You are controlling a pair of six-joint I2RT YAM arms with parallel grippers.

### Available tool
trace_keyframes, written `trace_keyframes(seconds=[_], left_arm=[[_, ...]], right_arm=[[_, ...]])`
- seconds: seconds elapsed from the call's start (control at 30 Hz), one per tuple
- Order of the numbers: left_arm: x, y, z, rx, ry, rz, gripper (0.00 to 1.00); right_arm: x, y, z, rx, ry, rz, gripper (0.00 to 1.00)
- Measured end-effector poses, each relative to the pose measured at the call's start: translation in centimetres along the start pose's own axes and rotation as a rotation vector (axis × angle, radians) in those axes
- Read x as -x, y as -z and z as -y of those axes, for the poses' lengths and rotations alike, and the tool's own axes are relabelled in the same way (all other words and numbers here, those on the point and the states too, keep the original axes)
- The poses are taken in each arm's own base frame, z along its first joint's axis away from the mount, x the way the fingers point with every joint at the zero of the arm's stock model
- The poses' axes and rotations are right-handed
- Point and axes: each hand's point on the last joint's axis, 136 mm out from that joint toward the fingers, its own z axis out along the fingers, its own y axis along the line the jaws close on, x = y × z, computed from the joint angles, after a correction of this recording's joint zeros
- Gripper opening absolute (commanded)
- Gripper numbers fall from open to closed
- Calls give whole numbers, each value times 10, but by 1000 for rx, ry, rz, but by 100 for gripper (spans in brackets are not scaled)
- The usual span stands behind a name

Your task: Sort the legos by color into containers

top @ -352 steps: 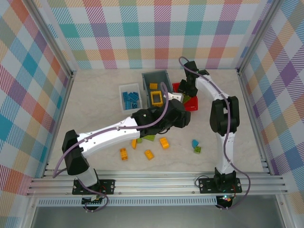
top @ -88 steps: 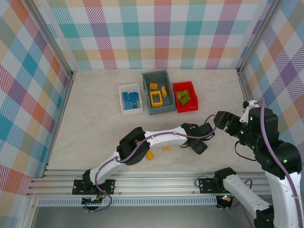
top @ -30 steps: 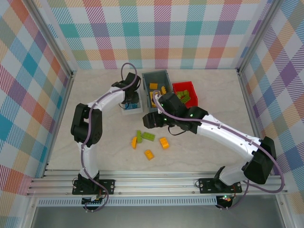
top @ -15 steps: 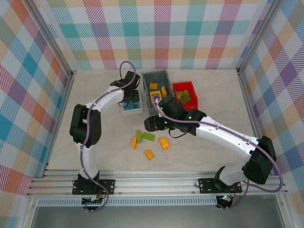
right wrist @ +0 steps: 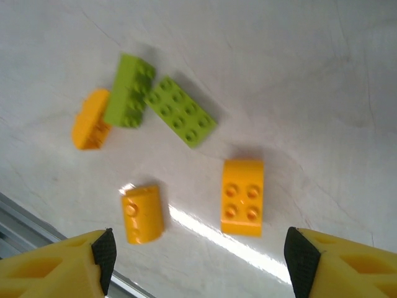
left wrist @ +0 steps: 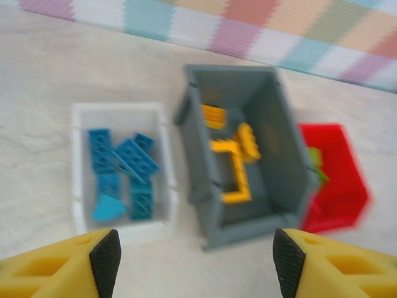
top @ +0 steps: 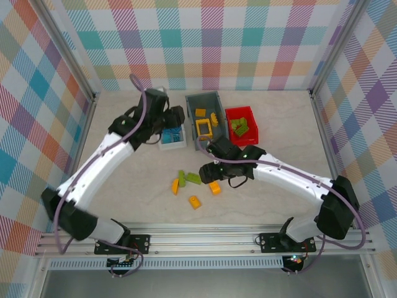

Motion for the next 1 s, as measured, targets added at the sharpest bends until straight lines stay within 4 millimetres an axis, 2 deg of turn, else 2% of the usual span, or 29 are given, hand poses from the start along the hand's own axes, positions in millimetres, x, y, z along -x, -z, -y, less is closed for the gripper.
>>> trace_keyframes(seconds=[0.13,0.27,0.4,0.67,0.9,1.0], left_arm=[[-53,47,7,-116,45,-41,69],[-99,74,-16,-154,134,-87,68],[-122,92,-37,-159,196,-109,68],[-134,108,-50,-179,246,-115,68],[-135,105,-50,-171,242,-125,68],[-135,105,-50,-171,239,-126,68]], right_arm=[[-28,-32,12,-61,-4,-146,74],[-42,-57,21,-110,-6,-237,66],[-47,-74,27,-138,-10,-286,55],[-43,-86,28,-142,-16,-280,37],[-36,-85,31,-159,-14,-248,32],[-29,-78,34,-165,-21,-220,31]])
